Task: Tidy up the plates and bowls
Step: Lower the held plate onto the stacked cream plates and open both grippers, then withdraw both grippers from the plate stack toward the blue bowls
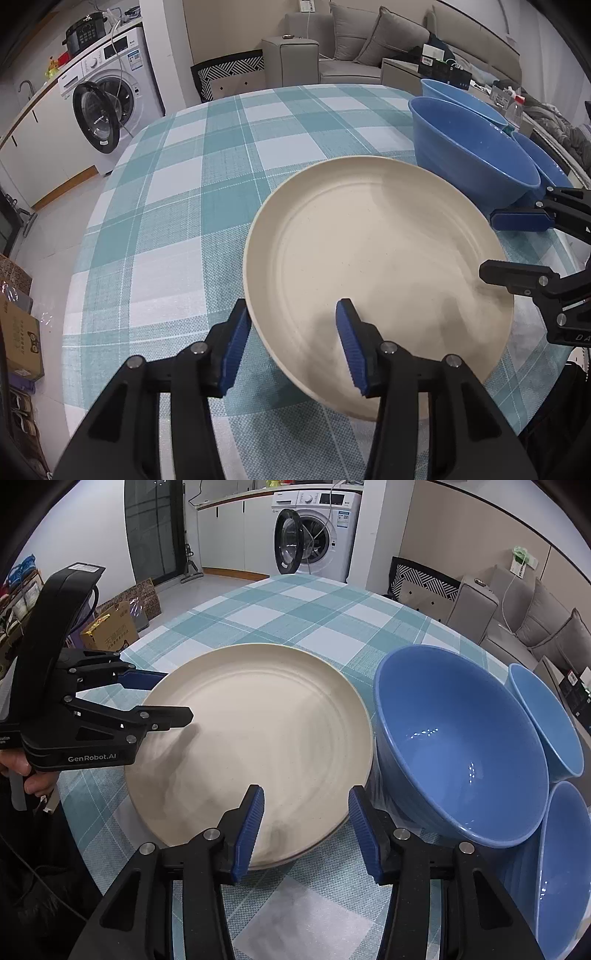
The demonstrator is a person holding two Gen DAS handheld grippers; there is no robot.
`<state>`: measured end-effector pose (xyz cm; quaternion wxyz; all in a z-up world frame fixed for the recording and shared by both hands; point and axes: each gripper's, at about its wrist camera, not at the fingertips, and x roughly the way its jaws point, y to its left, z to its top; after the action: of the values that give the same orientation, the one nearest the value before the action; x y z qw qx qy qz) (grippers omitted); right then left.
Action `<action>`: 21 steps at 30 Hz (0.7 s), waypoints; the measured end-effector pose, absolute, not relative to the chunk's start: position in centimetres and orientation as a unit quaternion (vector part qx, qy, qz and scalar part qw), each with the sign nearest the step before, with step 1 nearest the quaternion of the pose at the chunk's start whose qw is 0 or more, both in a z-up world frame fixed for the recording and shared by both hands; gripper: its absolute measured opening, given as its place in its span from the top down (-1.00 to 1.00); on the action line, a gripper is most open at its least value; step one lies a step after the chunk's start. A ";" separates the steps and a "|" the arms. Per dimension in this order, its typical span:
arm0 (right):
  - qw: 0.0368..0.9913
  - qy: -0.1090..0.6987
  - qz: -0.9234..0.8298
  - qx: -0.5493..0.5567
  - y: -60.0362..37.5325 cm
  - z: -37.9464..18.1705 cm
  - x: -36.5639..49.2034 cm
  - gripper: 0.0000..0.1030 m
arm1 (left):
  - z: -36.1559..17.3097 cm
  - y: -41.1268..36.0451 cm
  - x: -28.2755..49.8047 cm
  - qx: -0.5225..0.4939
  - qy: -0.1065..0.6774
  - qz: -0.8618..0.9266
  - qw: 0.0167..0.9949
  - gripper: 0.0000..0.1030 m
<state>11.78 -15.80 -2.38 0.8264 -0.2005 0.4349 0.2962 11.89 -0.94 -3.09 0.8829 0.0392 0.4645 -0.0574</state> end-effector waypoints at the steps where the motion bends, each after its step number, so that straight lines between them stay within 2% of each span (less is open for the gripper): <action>1: 0.826 0.436 0.295 -0.200 -15.8 -2.4 11.8 -0.02 | -3.1 -0.9 11.9 0.038 0.465 -0.059 0.883 0.05; 3: 0.828 0.435 0.294 -0.197 -15.9 -2.3 11.9 -0.12 | -3.0 -0.8 11.9 0.034 0.466 -0.062 0.882 0.03; 5: 0.831 0.431 0.294 -0.194 -16.1 -2.1 11.9 -0.38 | -3.0 -0.8 11.9 0.031 0.466 -0.065 0.882 0.01; 8: 0.834 0.424 0.296 -0.190 -16.1 -1.7 11.9 -0.61 | -2.7 -0.8 11.7 0.028 0.463 -0.071 0.883 -0.06; 9: 0.835 0.422 0.298 -0.188 -16.2 -1.6 11.9 -0.64 | -2.6 -0.8 11.7 0.028 0.462 -0.072 0.884 -0.15; 10: 0.834 0.423 0.302 -0.184 -16.2 -1.6 11.9 -0.67 | -2.5 -0.8 11.6 0.029 0.460 -0.072 0.885 -0.43; 12: 0.833 0.424 0.309 -0.176 -16.3 -1.5 12.1 -0.71 | -2.1 -0.9 11.3 0.032 0.451 -0.072 0.889 -0.75; 15: 0.834 0.422 0.316 -0.165 -16.3 -1.2 12.2 -0.78 | -1.4 -0.8 11.1 0.023 0.440 -0.086 0.893 -0.83; 17: 0.832 0.419 0.327 -0.155 -16.4 -1.0 12.1 -0.94 | -1.1 -0.6 11.0 0.012 0.438 -0.093 0.894 -0.99; 21: 0.832 0.413 0.341 -0.146 -16.3 -0.5 11.8 -0.96 | -0.7 -0.5 11.0 0.016 0.431 -0.088 0.898 -1.00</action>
<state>11.80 -16.32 -0.54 0.8320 -0.1465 0.4127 0.3405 10.96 -0.51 -0.67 0.8982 0.0162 0.4306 -0.0876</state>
